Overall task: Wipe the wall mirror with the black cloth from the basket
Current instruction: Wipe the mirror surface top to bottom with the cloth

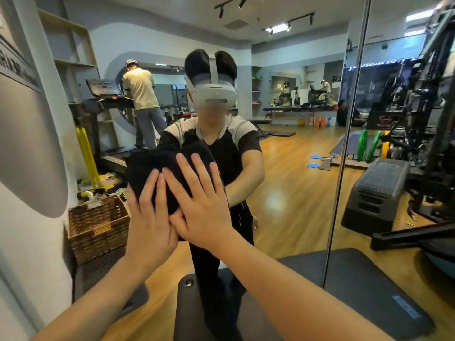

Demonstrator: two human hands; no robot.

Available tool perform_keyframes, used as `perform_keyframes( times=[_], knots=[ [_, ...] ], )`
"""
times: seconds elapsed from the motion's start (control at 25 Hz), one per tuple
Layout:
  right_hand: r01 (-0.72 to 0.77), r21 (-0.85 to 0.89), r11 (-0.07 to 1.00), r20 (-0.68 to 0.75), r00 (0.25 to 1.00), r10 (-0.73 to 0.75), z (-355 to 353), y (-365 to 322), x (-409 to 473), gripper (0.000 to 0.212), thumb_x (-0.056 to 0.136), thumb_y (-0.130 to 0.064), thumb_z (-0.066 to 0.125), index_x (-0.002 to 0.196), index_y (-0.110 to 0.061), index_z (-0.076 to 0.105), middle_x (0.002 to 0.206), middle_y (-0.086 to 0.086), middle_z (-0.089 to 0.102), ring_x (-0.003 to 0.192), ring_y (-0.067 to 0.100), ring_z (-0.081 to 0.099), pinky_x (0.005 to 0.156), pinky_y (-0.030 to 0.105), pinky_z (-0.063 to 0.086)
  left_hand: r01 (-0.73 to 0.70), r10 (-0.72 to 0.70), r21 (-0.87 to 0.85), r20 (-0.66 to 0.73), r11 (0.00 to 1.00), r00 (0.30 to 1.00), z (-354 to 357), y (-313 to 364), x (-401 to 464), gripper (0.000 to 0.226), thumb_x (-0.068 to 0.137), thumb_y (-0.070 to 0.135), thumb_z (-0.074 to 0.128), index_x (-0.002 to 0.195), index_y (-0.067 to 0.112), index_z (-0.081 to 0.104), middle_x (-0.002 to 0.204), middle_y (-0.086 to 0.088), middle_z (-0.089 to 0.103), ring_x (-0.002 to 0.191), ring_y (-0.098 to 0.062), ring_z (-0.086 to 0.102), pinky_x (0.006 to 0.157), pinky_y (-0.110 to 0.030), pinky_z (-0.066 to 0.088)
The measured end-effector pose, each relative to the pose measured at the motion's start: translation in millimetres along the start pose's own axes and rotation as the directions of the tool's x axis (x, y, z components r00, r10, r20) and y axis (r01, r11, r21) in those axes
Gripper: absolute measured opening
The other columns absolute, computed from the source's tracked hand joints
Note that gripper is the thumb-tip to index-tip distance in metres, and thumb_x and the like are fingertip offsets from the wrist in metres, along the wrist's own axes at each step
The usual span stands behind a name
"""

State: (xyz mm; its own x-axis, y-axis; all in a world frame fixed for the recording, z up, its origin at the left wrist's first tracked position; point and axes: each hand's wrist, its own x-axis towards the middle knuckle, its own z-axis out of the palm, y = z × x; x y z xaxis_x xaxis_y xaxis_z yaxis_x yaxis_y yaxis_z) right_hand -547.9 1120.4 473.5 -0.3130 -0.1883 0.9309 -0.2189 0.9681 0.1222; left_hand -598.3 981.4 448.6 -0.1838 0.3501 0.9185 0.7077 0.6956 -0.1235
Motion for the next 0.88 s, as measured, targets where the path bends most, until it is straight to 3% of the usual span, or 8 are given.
perform_keyframes(
  times=[0.16, 0.28, 0.4, 0.48, 0.64, 0.76, 0.88],
  knots=[
    [0.011, -0.052, 0.999, 0.045, 0.999, -0.008, 1.0, 40.1, -87.2, 0.061, 0.099, -0.031, 0.047, 0.159, -0.019, 0.042, 0.17, 0.012, 0.026, 0.159, 0.034, 0.02, 0.129, 0.056, 0.019, -0.08, 0.083, -0.024, 0.126, 0.996, 0.989, 35.9, 55.0, -51.7, 0.074, 0.104, 0.031, 0.031, 0.16, -0.01, 0.005, 0.167, -0.031, 0.008, 0.153, -0.044, 0.019, 0.118, -0.074, 0.018],
    [-0.012, -0.089, 0.996, 0.083, 0.996, 0.019, -17.6, 91.4, -151.8, 0.055, 0.108, -0.037, 0.035, 0.161, -0.019, 0.035, 0.17, 0.013, 0.023, 0.159, 0.034, 0.021, 0.126, 0.058, 0.027, -0.256, 0.253, -0.016, 0.211, 0.967, 0.944, 68.3, 120.2, -71.8, 0.074, 0.107, 0.031, 0.033, 0.159, -0.011, 0.003, 0.167, -0.035, 0.002, 0.153, -0.05, 0.019, 0.113, -0.079, 0.021],
    [-0.035, -0.143, 0.989, 0.102, 0.994, 0.05, -52.3, 153.9, -181.7, 0.054, 0.111, -0.041, 0.033, 0.16, -0.017, 0.033, 0.169, 0.014, 0.023, 0.16, 0.034, 0.017, 0.124, 0.058, 0.029, -0.196, 0.183, 0.024, 0.265, 0.98, 0.947, 98.9, 190.6, -56.2, 0.085, 0.1, 0.036, 0.045, 0.158, -0.013, 0.007, 0.167, -0.035, 0.0, 0.154, -0.055, 0.01, 0.119, -0.078, 0.008],
    [-0.031, -0.18, 0.983, 0.093, 0.994, 0.048, -75.8, 187.8, -173.8, 0.052, 0.113, -0.04, 0.032, 0.16, -0.016, 0.031, 0.168, 0.015, 0.024, 0.16, 0.033, 0.016, 0.125, 0.057, 0.028, -0.132, 0.127, 0.003, 0.251, 0.991, 0.96, 108.8, 224.9, -29.0, 0.081, 0.101, 0.036, 0.037, 0.158, -0.013, 0.007, 0.168, -0.033, -0.002, 0.154, -0.057, 0.001, 0.122, -0.074, -0.002],
    [-0.068, -0.161, 0.985, 0.021, 0.997, 0.073, -115.1, 232.8, -112.0, 0.052, 0.113, -0.035, 0.037, 0.16, -0.014, 0.03, 0.167, 0.017, 0.025, 0.159, 0.037, 0.017, 0.127, 0.059, 0.023, -0.104, 0.119, -0.113, 0.14, 0.988, 0.983, 107.0, 250.5, 58.8, 0.079, 0.101, 0.036, 0.041, 0.163, -0.001, 0.011, 0.172, -0.02, 0.004, 0.155, -0.055, 0.0, 0.125, -0.067, 0.01],
    [-0.14, -0.125, 0.982, -0.086, 0.988, 0.13, -145.8, 258.0, -45.5, 0.059, 0.103, -0.012, 0.058, 0.158, -0.007, 0.038, 0.166, 0.021, 0.029, 0.158, 0.04, 0.019, 0.127, 0.063, 0.02, -0.127, 0.134, -0.184, 0.028, 0.975, 0.991, 87.1, 255.7, 142.8, 0.074, 0.1, 0.031, 0.043, 0.163, 0.003, 0.019, 0.172, -0.015, 0.015, 0.156, -0.052, 0.006, 0.127, -0.063, 0.01],
    [-0.133, -0.105, 0.985, -0.12, 0.985, 0.12, -159.2, 269.1, -14.2, 0.064, 0.094, -0.002, 0.063, 0.155, -0.006, 0.045, 0.165, 0.021, 0.033, 0.157, 0.041, 0.022, 0.131, 0.053, 0.01, -0.129, 0.129, -0.176, -0.014, 0.976, 0.992, 83.0, 254.2, 172.1, 0.071, 0.101, 0.032, 0.041, 0.163, 0.003, 0.021, 0.171, -0.016, 0.02, 0.155, -0.053, 0.01, 0.128, -0.062, 0.008]
  ],
)
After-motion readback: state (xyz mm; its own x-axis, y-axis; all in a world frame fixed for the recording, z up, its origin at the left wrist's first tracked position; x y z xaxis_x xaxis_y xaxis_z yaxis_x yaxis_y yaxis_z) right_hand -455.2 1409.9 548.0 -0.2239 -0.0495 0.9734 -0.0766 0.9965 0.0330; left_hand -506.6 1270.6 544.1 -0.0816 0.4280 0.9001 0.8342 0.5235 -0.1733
